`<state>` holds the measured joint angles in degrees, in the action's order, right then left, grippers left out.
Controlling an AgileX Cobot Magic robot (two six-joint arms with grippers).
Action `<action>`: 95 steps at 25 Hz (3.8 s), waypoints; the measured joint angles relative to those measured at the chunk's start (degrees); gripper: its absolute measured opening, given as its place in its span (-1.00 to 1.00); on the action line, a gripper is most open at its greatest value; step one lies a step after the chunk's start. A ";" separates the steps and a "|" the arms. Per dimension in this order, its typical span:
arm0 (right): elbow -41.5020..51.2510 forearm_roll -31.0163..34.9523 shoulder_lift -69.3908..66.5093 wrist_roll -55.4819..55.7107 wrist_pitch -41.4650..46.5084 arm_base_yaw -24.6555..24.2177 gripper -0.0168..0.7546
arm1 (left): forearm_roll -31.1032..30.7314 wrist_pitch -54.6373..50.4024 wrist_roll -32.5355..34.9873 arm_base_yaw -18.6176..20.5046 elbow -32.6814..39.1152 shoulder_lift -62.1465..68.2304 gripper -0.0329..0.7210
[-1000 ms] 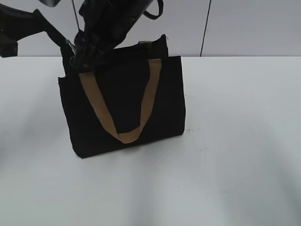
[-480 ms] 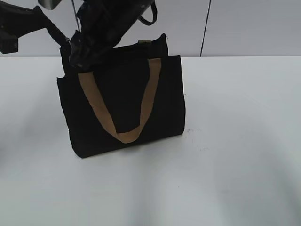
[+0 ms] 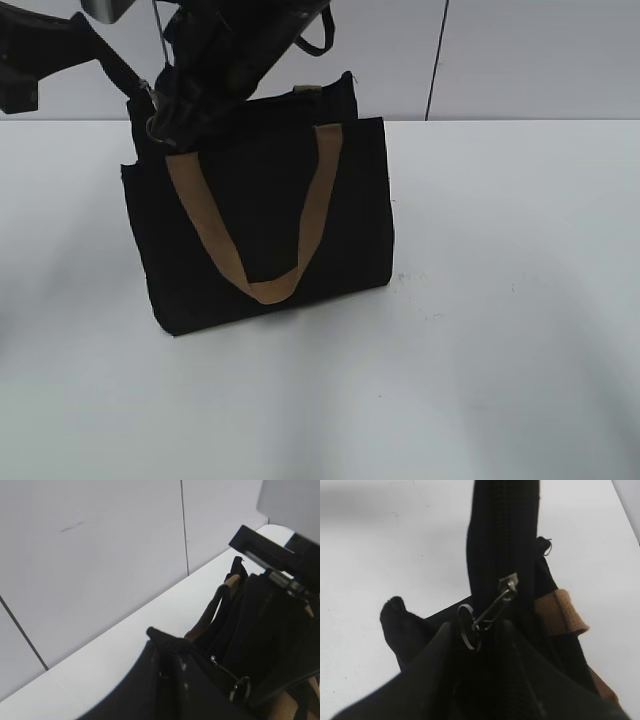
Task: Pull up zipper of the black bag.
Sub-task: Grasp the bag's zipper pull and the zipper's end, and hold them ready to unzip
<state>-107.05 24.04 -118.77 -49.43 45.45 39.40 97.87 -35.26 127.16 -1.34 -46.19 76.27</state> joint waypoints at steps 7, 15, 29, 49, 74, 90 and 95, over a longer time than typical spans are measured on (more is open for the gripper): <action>0.00 -0.05 0.00 0.36 0.00 0.00 -0.42 | 0.00 0.00 0.00 0.00 0.00 0.00 -0.86; 0.00 -0.05 0.00 0.41 0.67 0.00 -0.96 | 0.02 0.00 0.00 0.00 0.00 0.00 -0.86; -0.03 -2.03 1.75 3.89 4.46 0.00 -0.96 | -14.68 3.52 -4.70 0.00 0.00 0.00 -0.86; -0.03 -2.48 1.75 8.65 5.01 -2.69 -0.96 | -50.77 3.56 -32.72 0.00 0.00 -0.07 -0.86; -0.03 -2.27 2.77 9.30 10.36 -14.01 -0.96 | -52.13 3.56 -33.58 0.00 0.00 -0.11 -0.86; -0.03 -2.52 2.77 9.38 12.39 -19.35 -0.96 | -52.08 3.60 -33.60 0.00 0.00 -0.11 -0.86; -0.03 -2.76 2.77 9.42 13.40 -19.35 -0.89 | -51.54 3.60 -33.60 0.00 0.00 -0.11 -0.85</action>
<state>-107.08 21.28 -116.00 -40.00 58.84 20.06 46.33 -31.66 93.56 -1.34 -46.19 76.16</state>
